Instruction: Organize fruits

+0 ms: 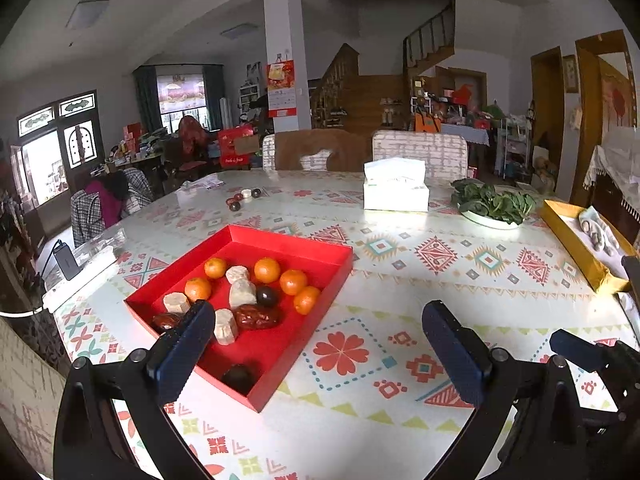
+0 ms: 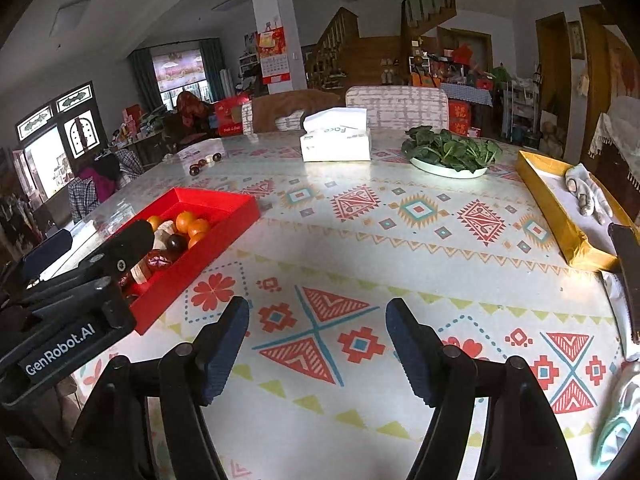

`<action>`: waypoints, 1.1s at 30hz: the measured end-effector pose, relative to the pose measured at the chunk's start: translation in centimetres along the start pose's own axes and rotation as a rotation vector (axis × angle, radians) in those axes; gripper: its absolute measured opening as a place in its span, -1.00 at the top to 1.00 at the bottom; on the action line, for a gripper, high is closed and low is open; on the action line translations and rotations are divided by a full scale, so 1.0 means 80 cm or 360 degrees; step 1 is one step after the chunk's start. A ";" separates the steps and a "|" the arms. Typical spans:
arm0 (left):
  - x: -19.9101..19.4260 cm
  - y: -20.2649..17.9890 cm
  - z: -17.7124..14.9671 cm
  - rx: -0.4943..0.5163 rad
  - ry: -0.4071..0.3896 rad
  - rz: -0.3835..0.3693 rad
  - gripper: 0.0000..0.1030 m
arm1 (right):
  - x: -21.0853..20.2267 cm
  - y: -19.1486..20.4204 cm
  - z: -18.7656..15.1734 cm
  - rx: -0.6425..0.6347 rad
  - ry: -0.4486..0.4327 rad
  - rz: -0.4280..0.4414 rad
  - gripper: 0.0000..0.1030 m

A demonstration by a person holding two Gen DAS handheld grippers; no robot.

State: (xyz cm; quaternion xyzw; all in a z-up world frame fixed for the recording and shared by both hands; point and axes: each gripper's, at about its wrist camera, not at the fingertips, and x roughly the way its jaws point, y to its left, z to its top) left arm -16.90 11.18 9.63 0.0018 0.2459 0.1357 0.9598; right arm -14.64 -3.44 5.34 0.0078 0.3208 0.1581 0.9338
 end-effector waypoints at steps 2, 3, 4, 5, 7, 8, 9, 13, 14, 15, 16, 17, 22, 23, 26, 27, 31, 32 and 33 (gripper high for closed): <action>0.002 -0.003 -0.001 0.0007 0.0014 -0.0002 -1.00 | 0.001 -0.001 -0.002 0.0002 0.0004 -0.0006 -0.47; 0.004 -0.004 -0.001 0.0012 0.0021 -0.0005 -1.00 | 0.001 -0.002 -0.002 0.0003 0.0007 -0.0008 -0.47; 0.005 -0.004 -0.002 0.0015 0.0026 -0.0006 -1.00 | 0.002 -0.003 -0.003 0.0005 0.0012 -0.0010 -0.47; 0.006 -0.005 -0.003 0.0018 0.0031 -0.0006 -1.00 | 0.003 -0.003 -0.003 0.0004 0.0015 -0.0010 -0.48; 0.008 -0.005 -0.004 0.0019 0.0039 -0.0011 -1.00 | 0.005 -0.002 -0.004 0.0002 0.0023 -0.0014 -0.48; 0.009 -0.004 -0.004 0.0018 0.0043 -0.0013 -1.00 | 0.006 -0.001 -0.005 0.0001 0.0025 -0.0014 -0.48; 0.009 -0.003 -0.005 0.0016 0.0046 -0.0013 -1.00 | 0.006 0.000 -0.005 -0.0001 0.0026 -0.0013 -0.48; 0.013 0.001 -0.006 0.0000 0.0053 -0.0014 -1.00 | 0.010 0.005 -0.006 -0.0022 0.0035 -0.0021 -0.48; 0.014 0.003 -0.006 -0.0004 0.0056 -0.0014 -1.00 | 0.011 0.007 -0.006 -0.0029 0.0039 -0.0025 -0.48; 0.016 0.004 -0.007 -0.0011 0.0063 -0.0018 -1.00 | 0.012 0.008 -0.006 -0.0034 0.0041 -0.0027 -0.48; 0.017 0.006 -0.007 -0.0016 0.0066 -0.0020 -1.00 | 0.012 0.010 -0.007 -0.0041 0.0044 -0.0029 -0.48; 0.018 0.007 -0.007 -0.0022 0.0070 -0.0022 -1.00 | 0.013 0.011 -0.007 -0.0048 0.0046 -0.0032 -0.48; 0.019 0.010 -0.008 -0.0029 0.0072 -0.0027 -1.00 | 0.013 0.016 -0.006 -0.0065 0.0043 -0.0050 -0.50; 0.019 0.010 -0.008 -0.0028 0.0071 -0.0026 -1.00 | 0.013 0.017 -0.006 -0.0066 0.0042 -0.0052 -0.51; 0.019 0.010 -0.008 -0.0029 0.0071 -0.0024 -1.00 | 0.013 0.019 -0.006 -0.0076 0.0042 -0.0056 -0.52; 0.019 0.010 -0.008 -0.0031 0.0072 -0.0024 -1.00 | 0.013 0.019 -0.006 -0.0078 0.0041 -0.0058 -0.52; 0.021 0.013 -0.009 -0.0038 0.0076 -0.0025 -1.00 | 0.012 0.026 -0.006 -0.0117 0.0035 -0.0073 -0.53; 0.021 0.013 -0.009 -0.0039 0.0076 -0.0026 -1.00 | 0.013 0.028 -0.006 -0.0124 0.0034 -0.0076 -0.53; 0.021 0.014 -0.009 -0.0039 0.0076 -0.0027 -1.00 | 0.013 0.029 -0.006 -0.0129 0.0035 -0.0077 -0.53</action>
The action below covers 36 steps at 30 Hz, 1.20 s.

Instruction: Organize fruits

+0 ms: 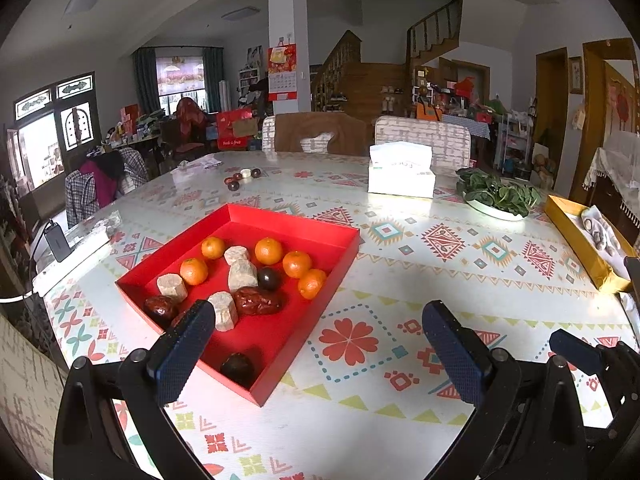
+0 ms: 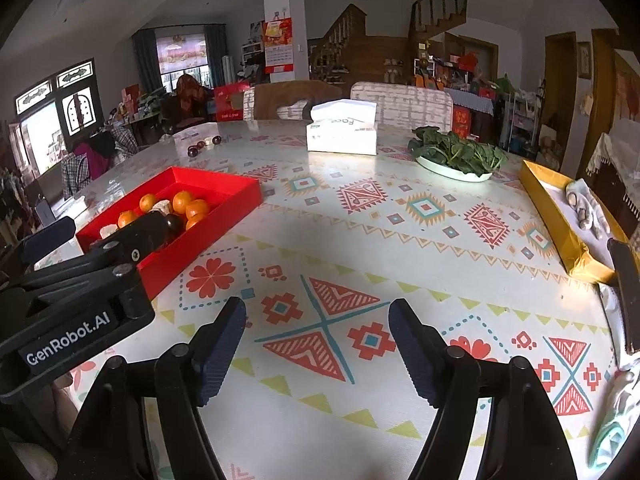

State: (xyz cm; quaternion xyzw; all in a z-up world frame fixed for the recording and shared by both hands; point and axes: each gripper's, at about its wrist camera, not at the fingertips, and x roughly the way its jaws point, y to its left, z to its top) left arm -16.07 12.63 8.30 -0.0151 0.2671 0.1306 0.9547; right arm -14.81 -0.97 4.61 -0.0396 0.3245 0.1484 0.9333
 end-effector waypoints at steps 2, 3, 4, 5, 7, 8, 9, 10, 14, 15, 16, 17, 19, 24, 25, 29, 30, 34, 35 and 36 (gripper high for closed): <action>0.001 0.001 0.000 0.0000 0.0004 -0.0002 -1.00 | 0.001 0.002 0.000 -0.0008 0.0004 0.0000 -0.53; 0.002 0.002 -0.002 0.0000 0.0008 -0.0004 -1.00 | 0.001 0.002 0.000 -0.0010 0.0006 0.0000 -0.53; 0.002 0.002 -0.001 -0.0001 0.0007 -0.0003 -1.00 | 0.001 0.002 0.000 -0.0009 0.0006 0.0000 -0.53; 0.002 0.002 -0.001 -0.0001 0.0007 -0.0004 -1.00 | 0.001 0.002 0.000 -0.0009 0.0005 0.0000 -0.53; 0.002 0.002 -0.001 -0.0002 0.0008 -0.0004 -1.00 | 0.002 0.003 0.000 -0.0007 0.0009 -0.0003 -0.54; 0.003 0.003 -0.002 -0.0003 0.0012 -0.0006 -1.00 | 0.003 0.002 0.000 -0.0006 0.0011 -0.0004 -0.54; 0.004 0.004 -0.004 -0.0006 0.0017 -0.0009 -1.00 | 0.004 0.002 0.000 -0.0006 0.0013 -0.0004 -0.54; 0.005 0.004 -0.005 -0.0009 0.0021 -0.0012 -1.00 | 0.005 0.003 -0.001 -0.0005 0.0015 -0.0005 -0.55; 0.008 0.001 -0.009 -0.0014 0.0032 -0.0013 -1.00 | 0.008 0.003 -0.001 -0.0010 0.0025 -0.0005 -0.55; 0.008 0.001 -0.009 -0.0014 0.0031 -0.0013 -1.00 | 0.009 0.003 -0.001 -0.0012 0.0027 -0.0004 -0.55; 0.008 0.001 -0.009 -0.0014 0.0030 -0.0012 -1.00 | 0.009 0.003 -0.001 -0.0014 0.0028 -0.0004 -0.55; 0.010 0.001 -0.008 -0.0014 0.0031 -0.0013 -1.00 | 0.010 0.003 -0.002 -0.0015 0.0029 -0.0004 -0.55; 0.010 0.001 -0.008 -0.0014 0.0033 -0.0013 -1.00 | 0.009 0.004 -0.002 -0.0017 0.0030 -0.0005 -0.56; 0.009 0.002 -0.008 -0.0016 0.0032 -0.0014 -1.00 | 0.009 0.004 -0.002 -0.0014 0.0028 -0.0007 -0.56; 0.009 0.002 -0.007 -0.0016 0.0032 -0.0013 -1.00 | 0.009 0.004 -0.002 -0.0014 0.0028 -0.0007 -0.56; 0.009 0.002 -0.008 -0.0019 0.0033 -0.0013 -1.00 | 0.009 0.005 -0.001 -0.0015 0.0023 -0.0009 -0.57; 0.009 0.003 -0.007 -0.0018 0.0033 -0.0014 -1.00 | 0.009 0.005 -0.001 -0.0015 0.0021 -0.0010 -0.57; 0.009 0.003 -0.007 -0.0018 0.0032 -0.0015 -1.00 | 0.007 0.007 -0.002 -0.0022 0.0007 -0.0022 -0.57; 0.009 0.004 -0.007 -0.0018 0.0033 -0.0016 -1.00 | 0.006 0.007 -0.002 -0.0024 0.0004 -0.0026 -0.58; 0.008 0.004 -0.007 -0.0017 0.0032 -0.0017 -1.00 | 0.005 0.007 -0.002 -0.0027 0.0000 -0.0028 -0.58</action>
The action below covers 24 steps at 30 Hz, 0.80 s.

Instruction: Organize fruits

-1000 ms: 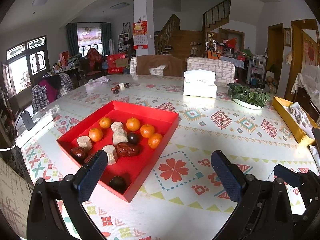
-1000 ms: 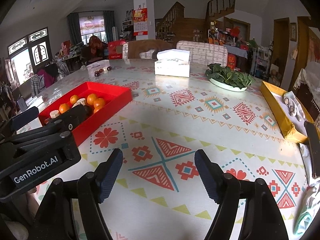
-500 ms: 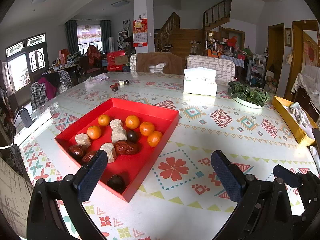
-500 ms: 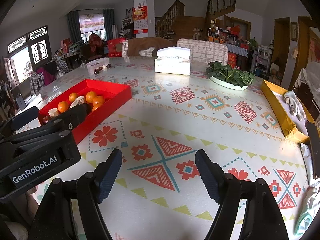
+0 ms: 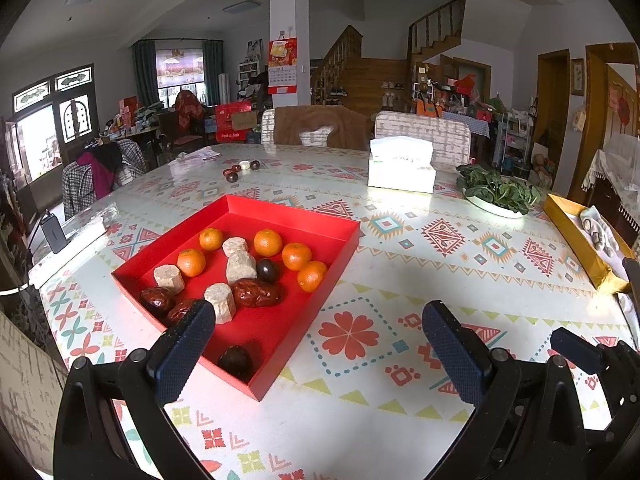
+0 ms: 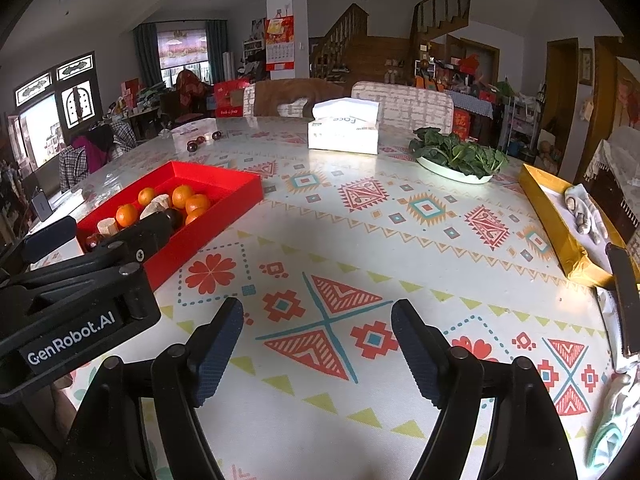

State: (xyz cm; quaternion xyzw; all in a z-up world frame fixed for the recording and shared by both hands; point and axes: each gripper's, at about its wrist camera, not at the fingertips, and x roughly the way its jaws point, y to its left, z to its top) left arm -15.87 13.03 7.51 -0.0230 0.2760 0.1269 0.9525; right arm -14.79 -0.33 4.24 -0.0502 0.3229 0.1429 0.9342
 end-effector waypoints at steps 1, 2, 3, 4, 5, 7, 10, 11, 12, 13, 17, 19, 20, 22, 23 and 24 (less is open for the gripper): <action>0.000 0.000 0.000 0.0000 0.0000 0.0001 -1.00 | -0.002 0.000 0.000 0.0000 -0.0003 -0.0001 -0.58; 0.000 0.000 0.000 -0.0001 0.0000 0.0000 -1.00 | -0.003 0.000 -0.001 -0.0001 -0.0006 -0.0003 -0.58; -0.001 0.000 0.000 -0.0001 0.0000 -0.0001 -1.00 | -0.005 0.001 -0.001 -0.0002 -0.0008 -0.0005 -0.58; -0.001 -0.001 -0.001 -0.0002 -0.0001 -0.0001 -1.00 | -0.006 0.001 -0.001 -0.0003 -0.0012 -0.0008 -0.58; -0.001 -0.001 -0.001 -0.0002 -0.0001 -0.0001 -1.00 | -0.007 0.001 -0.001 -0.0005 -0.0016 -0.0012 -0.58; -0.002 0.000 -0.001 -0.0002 -0.0003 0.0000 -1.00 | -0.009 0.001 -0.001 -0.0006 -0.0021 -0.0014 -0.59; -0.002 0.001 0.000 -0.0002 -0.0003 0.0000 -1.00 | -0.013 0.002 -0.002 -0.0012 -0.0034 -0.0021 -0.60; -0.002 0.000 0.000 -0.0002 -0.0006 -0.0001 -1.00 | -0.015 0.002 -0.002 -0.0015 -0.0039 -0.0024 -0.60; -0.003 0.000 0.000 -0.0004 -0.0010 -0.0001 -1.00 | -0.016 0.003 -0.002 -0.0017 -0.0045 -0.0028 -0.60; -0.003 -0.002 0.000 -0.0008 -0.0015 -0.0001 -1.00 | -0.017 0.003 -0.003 -0.0019 -0.0053 -0.0033 -0.60; -0.014 -0.003 0.002 -0.0036 -0.0060 0.0010 -1.00 | -0.024 0.004 -0.003 -0.0028 -0.0086 -0.0050 -0.60; -0.026 0.000 0.003 -0.0066 -0.0114 0.0036 -1.00 | -0.031 0.002 -0.004 -0.0025 -0.0119 -0.0056 -0.60; -0.034 0.001 0.004 -0.0084 -0.0154 0.0055 -1.00 | -0.034 0.002 -0.003 -0.0024 -0.0137 -0.0055 -0.60; -0.044 0.007 0.007 -0.0121 -0.0208 0.0092 -1.00 | -0.042 0.001 -0.003 -0.0026 -0.0179 -0.0056 -0.60; -0.052 0.007 0.008 -0.0151 -0.0240 0.0126 -1.00 | -0.046 0.001 -0.003 -0.0031 -0.0200 -0.0060 -0.60; -0.058 0.013 0.010 -0.0173 -0.0265 0.0142 -1.00 | -0.049 0.000 -0.002 -0.0039 -0.0218 -0.0064 -0.61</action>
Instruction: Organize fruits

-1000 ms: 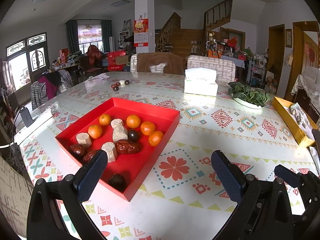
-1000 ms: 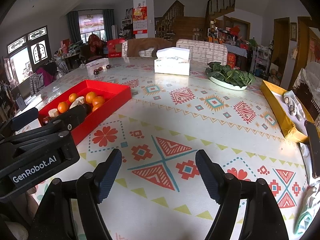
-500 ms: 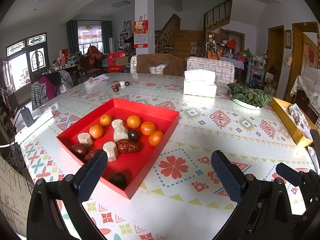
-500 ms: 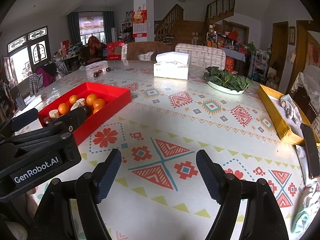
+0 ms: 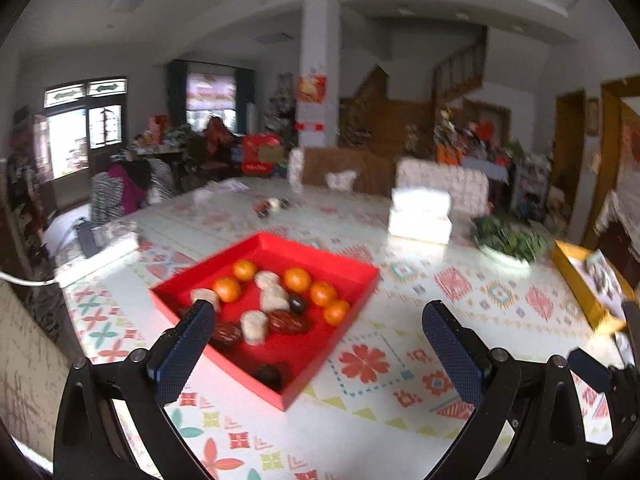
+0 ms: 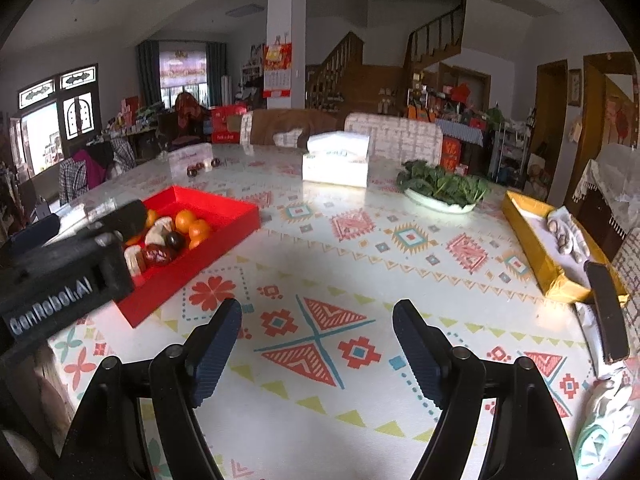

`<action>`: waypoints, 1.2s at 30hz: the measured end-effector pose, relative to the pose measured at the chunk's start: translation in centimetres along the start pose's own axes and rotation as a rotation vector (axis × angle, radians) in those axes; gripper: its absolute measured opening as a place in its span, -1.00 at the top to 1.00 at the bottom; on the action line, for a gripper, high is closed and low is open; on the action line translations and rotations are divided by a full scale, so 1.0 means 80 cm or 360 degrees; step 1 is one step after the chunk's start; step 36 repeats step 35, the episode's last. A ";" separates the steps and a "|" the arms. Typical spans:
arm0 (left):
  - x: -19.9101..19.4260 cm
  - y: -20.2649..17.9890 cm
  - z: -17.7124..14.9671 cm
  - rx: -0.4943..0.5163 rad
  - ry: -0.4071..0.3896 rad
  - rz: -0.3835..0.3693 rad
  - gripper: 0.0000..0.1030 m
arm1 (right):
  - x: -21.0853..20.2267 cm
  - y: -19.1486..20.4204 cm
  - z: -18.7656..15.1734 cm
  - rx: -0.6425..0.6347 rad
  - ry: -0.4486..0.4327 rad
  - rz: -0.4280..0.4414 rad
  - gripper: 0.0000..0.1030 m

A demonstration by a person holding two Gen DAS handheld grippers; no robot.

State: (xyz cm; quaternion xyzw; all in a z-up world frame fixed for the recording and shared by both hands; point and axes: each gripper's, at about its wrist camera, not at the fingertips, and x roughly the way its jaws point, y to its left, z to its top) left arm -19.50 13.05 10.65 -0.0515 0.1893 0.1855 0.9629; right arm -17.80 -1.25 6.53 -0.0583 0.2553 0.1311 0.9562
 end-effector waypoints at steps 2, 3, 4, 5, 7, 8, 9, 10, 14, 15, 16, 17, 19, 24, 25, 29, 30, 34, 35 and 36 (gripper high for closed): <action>-0.012 0.003 0.003 -0.0028 -0.0059 0.0007 -1.00 | -0.008 0.001 0.003 -0.0030 -0.0050 -0.0016 -0.66; -0.020 0.004 0.004 -0.0037 -0.0108 0.0000 -1.00 | -0.012 0.002 0.005 -0.0046 -0.0074 -0.0025 -0.69; -0.023 0.006 0.005 -0.0040 -0.0137 -0.0005 -1.00 | -0.017 0.003 0.007 -0.0068 -0.0103 -0.0035 -0.71; -0.026 0.006 0.004 -0.0042 -0.0160 -0.0010 -1.00 | -0.018 0.004 0.009 -0.0082 -0.0117 -0.0040 -0.73; -0.028 0.008 0.005 -0.0039 -0.0172 -0.0005 -1.00 | -0.020 0.009 0.013 -0.0123 -0.0136 -0.0041 -0.74; -0.027 0.007 0.005 -0.0043 -0.0161 -0.0004 -1.00 | -0.020 0.012 0.014 -0.0134 -0.0135 -0.0030 -0.74; -0.027 0.012 0.006 -0.0052 -0.0149 0.0001 -1.00 | -0.019 0.014 0.016 -0.0141 -0.0132 -0.0016 -0.74; -0.025 0.015 0.006 -0.0066 -0.0129 0.0016 -1.00 | -0.017 0.019 0.018 -0.0152 -0.0122 0.0016 -0.74; -0.015 0.031 0.007 -0.0108 -0.0078 0.0076 -1.00 | -0.012 0.039 0.022 -0.0218 -0.0108 0.0080 -0.75; -0.014 0.039 0.006 -0.0123 -0.0075 0.0077 -1.00 | -0.011 0.044 0.022 -0.0233 -0.0106 0.0092 -0.75; -0.013 0.042 0.005 -0.0134 -0.0073 0.0078 -1.00 | -0.010 0.049 0.022 -0.0243 -0.0104 0.0100 -0.75; -0.013 0.045 0.005 -0.0142 -0.0076 0.0078 -1.00 | -0.009 0.052 0.021 -0.0251 -0.0101 0.0108 -0.75; -0.010 0.048 0.003 -0.0154 -0.0086 0.0061 -1.00 | -0.003 0.058 0.020 -0.0266 -0.0081 0.0137 -0.77; 0.007 0.057 0.001 -0.0183 -0.0028 0.0067 -1.00 | 0.017 0.072 0.019 -0.0324 -0.0024 0.0157 -0.78; 0.012 0.059 0.002 -0.0176 -0.0023 0.0080 -1.00 | 0.017 0.075 0.020 -0.0335 -0.0021 0.0160 -0.78; 0.023 0.055 0.012 -0.0147 -0.0028 0.0111 -1.00 | 0.022 0.085 0.028 -0.0383 -0.0038 0.0173 -0.78; 0.024 0.055 0.014 -0.0140 -0.0030 0.0115 -1.00 | 0.024 0.084 0.031 -0.0383 -0.0038 0.0175 -0.78; 0.033 0.044 0.029 -0.0129 0.0003 0.0047 -1.00 | 0.027 0.065 0.044 -0.0320 -0.0042 0.0146 -0.78; 0.035 0.039 0.030 -0.0121 0.0025 0.0016 -1.00 | 0.028 0.055 0.047 -0.0296 -0.0034 0.0115 -0.78; 0.035 0.039 0.030 -0.0121 0.0025 0.0016 -1.00 | 0.028 0.055 0.047 -0.0296 -0.0034 0.0115 -0.78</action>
